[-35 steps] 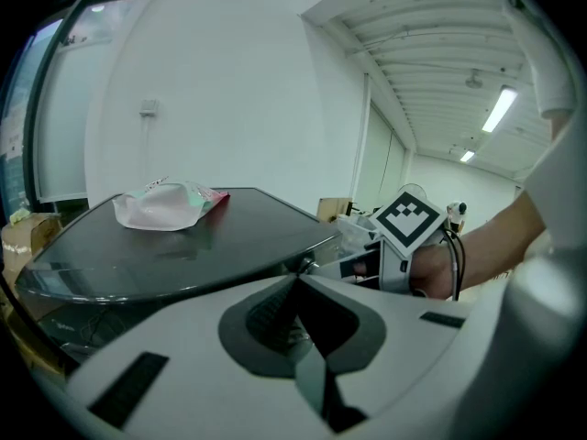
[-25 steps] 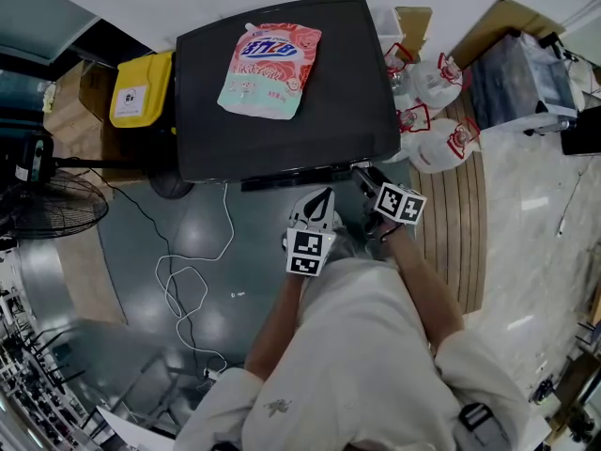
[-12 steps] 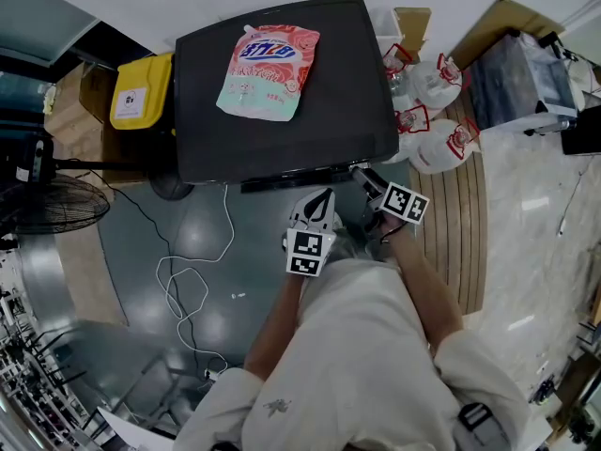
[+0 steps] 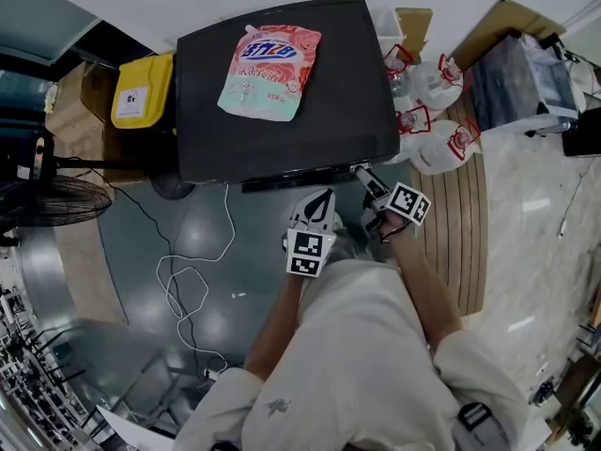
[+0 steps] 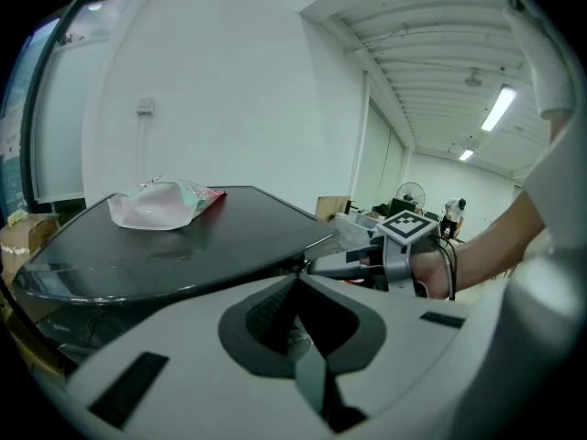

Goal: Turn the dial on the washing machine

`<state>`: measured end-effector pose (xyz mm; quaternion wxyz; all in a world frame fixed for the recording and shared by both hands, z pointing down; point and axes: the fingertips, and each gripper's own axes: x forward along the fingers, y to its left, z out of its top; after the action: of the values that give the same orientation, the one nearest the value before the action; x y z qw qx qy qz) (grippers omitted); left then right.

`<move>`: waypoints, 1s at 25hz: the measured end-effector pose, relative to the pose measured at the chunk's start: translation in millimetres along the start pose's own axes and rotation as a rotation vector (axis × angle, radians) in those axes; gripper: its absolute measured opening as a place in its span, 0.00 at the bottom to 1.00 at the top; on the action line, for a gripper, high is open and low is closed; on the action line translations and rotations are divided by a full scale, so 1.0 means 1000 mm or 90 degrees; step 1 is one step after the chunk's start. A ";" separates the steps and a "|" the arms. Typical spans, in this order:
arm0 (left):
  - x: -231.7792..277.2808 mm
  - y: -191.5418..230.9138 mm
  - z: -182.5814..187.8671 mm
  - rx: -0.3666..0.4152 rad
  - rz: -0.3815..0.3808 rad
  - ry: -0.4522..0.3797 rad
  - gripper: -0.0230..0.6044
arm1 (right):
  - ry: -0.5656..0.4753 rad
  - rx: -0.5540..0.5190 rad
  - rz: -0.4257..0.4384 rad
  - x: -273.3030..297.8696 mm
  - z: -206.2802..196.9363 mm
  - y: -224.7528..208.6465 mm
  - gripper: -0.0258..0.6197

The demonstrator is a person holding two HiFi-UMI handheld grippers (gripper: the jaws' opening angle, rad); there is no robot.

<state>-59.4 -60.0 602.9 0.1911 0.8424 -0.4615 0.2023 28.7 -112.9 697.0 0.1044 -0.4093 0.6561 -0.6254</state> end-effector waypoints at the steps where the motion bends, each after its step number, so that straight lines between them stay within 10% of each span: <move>1: -0.001 0.000 -0.001 0.000 0.001 0.000 0.06 | -0.001 0.003 0.001 0.000 0.000 0.000 0.45; 11: -0.005 0.003 -0.004 -0.006 0.006 0.002 0.06 | -0.010 -0.065 -0.020 0.001 0.005 0.004 0.49; 25: -0.008 0.004 -0.007 -0.006 0.006 0.002 0.06 | 0.025 -0.363 -0.178 -0.002 0.004 0.000 0.55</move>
<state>-68.2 -52.9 604.9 0.1945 0.8388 -0.4663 0.2028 33.1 -114.3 695.7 -0.1143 -0.4959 0.7443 -0.4325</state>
